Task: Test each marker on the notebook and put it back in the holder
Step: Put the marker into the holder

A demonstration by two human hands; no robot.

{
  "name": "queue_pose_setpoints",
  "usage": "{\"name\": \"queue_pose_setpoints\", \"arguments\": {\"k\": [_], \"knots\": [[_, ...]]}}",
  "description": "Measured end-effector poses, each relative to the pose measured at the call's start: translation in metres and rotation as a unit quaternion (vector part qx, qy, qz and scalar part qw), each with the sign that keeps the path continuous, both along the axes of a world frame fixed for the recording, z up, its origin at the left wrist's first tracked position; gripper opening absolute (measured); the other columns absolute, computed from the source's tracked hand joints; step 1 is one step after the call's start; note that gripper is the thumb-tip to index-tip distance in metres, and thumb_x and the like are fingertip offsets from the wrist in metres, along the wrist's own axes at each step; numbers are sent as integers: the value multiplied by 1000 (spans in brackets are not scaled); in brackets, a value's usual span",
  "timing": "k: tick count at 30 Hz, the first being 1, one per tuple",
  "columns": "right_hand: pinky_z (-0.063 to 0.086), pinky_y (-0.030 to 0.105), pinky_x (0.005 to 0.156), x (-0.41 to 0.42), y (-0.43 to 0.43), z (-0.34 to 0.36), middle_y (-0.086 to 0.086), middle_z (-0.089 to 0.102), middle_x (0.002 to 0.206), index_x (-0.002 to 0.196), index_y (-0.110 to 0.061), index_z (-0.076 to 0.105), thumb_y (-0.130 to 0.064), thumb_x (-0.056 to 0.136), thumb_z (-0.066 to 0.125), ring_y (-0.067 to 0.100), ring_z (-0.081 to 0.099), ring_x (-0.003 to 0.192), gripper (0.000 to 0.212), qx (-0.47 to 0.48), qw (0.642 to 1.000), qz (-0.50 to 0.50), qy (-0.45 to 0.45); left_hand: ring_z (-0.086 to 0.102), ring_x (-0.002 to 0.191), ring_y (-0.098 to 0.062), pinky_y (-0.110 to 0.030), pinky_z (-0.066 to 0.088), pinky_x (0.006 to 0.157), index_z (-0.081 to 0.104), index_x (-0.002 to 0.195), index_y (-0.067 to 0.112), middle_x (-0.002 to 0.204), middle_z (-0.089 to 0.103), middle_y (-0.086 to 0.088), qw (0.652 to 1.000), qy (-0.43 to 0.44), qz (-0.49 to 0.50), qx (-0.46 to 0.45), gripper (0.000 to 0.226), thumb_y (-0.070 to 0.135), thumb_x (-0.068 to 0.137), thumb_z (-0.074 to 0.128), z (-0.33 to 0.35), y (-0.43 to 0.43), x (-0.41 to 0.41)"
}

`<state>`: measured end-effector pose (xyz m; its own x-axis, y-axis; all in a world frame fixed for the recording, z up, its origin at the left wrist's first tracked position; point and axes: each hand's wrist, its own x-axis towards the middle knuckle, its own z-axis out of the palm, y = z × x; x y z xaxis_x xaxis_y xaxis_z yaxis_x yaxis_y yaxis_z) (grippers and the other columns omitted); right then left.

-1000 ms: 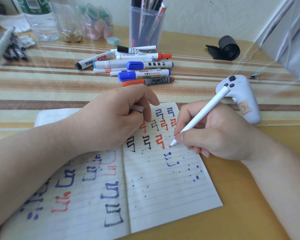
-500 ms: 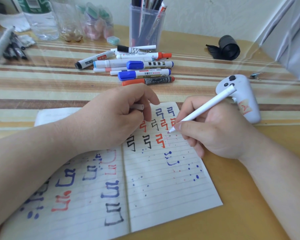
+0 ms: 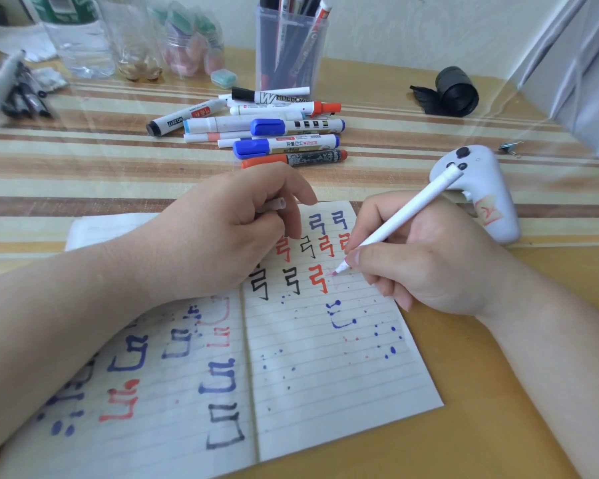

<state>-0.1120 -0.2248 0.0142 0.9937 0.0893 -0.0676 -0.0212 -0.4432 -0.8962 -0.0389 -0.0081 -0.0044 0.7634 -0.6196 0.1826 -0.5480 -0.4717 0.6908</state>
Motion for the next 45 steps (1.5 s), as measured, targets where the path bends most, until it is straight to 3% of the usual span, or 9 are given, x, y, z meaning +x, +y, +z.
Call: {"name": "queue_pose_setpoints", "arguments": {"k": [6,12,16,18,23,28,36,41,45], "knots": [[32,20,42,3,-2,-3,5,47,44,65,1,56,-7,66,59,16,41,40,9,22,1000,-11,-11,66,79,-18,-36,53,73,54,125,37,101,70,24,999,-14,-12,-45,37,8,105,43,-5,-2,1],[26,21,45,4,-3,-8,13,41,51,76,-11,63,0,79,66,21,31,47,11,210,973,-35,-91,67,69,-20,-29,56,73,41,146,45,114,71,22,994,2,-52,-96,62,3,102,54,-4,-2,-2],[24,24,43,1,2,-5,14,53,61,82,-15,73,-14,77,66,26,42,53,8,271,956,16,-113,69,67,-16,-26,57,70,46,128,48,104,72,28,996,9,-44,-72,51,9,99,62,1,-2,-7],[24,23,41,0,2,-4,13,61,66,83,-15,76,-20,77,60,25,51,55,17,288,952,25,-106,68,63,-14,-28,57,67,45,110,35,96,73,30,997,36,-30,-67,34,11,97,65,3,-3,-8],[27,21,40,0,2,-3,15,62,64,79,-15,67,-19,73,62,26,52,50,9,280,953,5,-118,65,58,-4,-14,48,59,48,92,23,78,69,37,998,32,-16,-46,23,19,92,71,7,-4,-10],[27,22,41,0,3,-5,17,63,66,78,-13,66,-18,74,65,25,51,52,7,271,957,20,-103,65,56,-9,-26,51,58,51,88,25,68,72,12,998,20,-13,-56,22,32,86,72,7,-3,-12],[32,22,43,0,4,-8,17,61,66,78,-12,69,-18,77,67,24,51,54,6,237,965,22,-109,64,61,-8,-20,48,58,58,85,30,73,70,16,999,-30,-14,-36,17,35,87,74,4,-1,-9],[33,22,40,-1,4,-5,20,66,68,80,-9,76,-10,79,78,26,57,56,3,229,968,19,-102,63,64,-19,-32,49,57,70,90,26,71,68,8,994,-50,-46,-89,15,41,89,70,1,1,-7],[36,20,40,-1,4,-3,16,72,73,84,-10,79,-22,73,80,24,64,59,17,255,963,4,-91,60,59,-23,-37,47,53,72,91,21,66,65,2,989,-30,-52,-133,21,41,93,68,2,-1,-7]]}}
